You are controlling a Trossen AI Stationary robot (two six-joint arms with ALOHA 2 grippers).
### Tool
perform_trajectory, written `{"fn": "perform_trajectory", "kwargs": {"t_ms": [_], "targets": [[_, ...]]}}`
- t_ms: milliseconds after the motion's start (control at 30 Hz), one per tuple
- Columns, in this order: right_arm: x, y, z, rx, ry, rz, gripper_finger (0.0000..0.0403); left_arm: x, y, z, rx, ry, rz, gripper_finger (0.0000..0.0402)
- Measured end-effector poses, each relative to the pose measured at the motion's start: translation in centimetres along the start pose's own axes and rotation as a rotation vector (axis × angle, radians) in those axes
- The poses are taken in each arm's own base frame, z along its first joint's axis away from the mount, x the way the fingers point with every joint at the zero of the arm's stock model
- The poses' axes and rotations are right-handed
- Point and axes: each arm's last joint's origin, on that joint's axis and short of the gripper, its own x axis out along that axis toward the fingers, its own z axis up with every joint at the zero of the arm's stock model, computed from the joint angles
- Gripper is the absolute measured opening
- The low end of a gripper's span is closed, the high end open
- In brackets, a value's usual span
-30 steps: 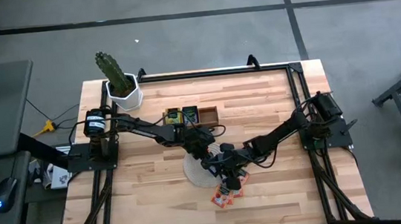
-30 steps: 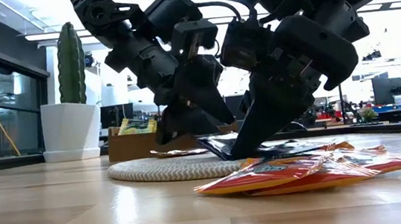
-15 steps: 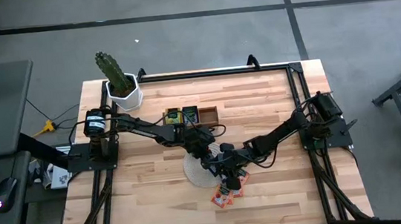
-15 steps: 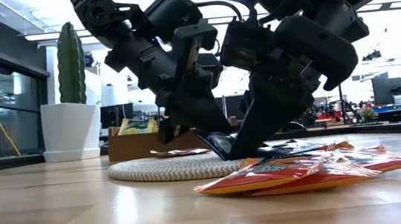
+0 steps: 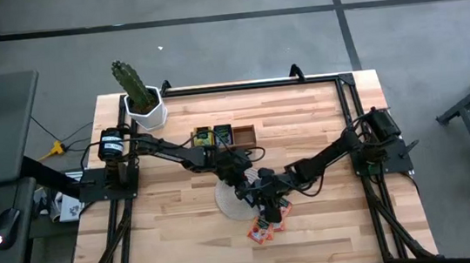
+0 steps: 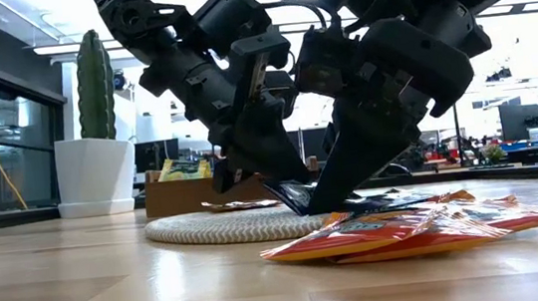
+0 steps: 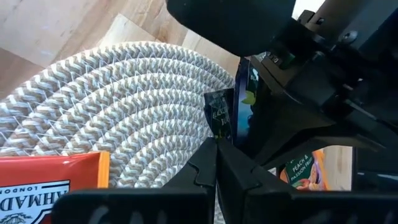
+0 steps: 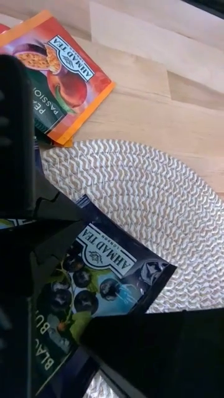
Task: Pick & Place Tea
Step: Put the purple tea bag into the middle section of the wooden organizer
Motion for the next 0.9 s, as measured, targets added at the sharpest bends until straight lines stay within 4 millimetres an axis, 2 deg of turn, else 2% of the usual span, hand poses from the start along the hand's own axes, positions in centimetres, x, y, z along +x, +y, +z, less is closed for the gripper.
{"fn": "perform_trajectory", "kwargs": {"t_ms": [233, 433, 667, 900], "targets": [[-0.8, 0.4, 0.5, 0.015, -0.017, 0.015, 0.0004, 0.0, 0.0, 0.0, 0.018, -0.002, 0.006, 0.0], [-2.9, 0.8, 1.6, 0.031, -0.029, 0.019, 0.0022, 0.0, 0.0, 0.1, 0.035, -0.011, 0.004, 0.0], [-6.7, 1.6, 1.9, 0.11, 0.03, -0.037, 0.0026, 0.0, 0.0, 0.1, 0.049, -0.011, 0.013, 0.0], [-11.3, 2.4, 1.2, 0.194, 0.119, -0.117, 0.0017, -0.4, -0.3, 0.3, 0.154, -0.035, 0.013, 0.0]]}}
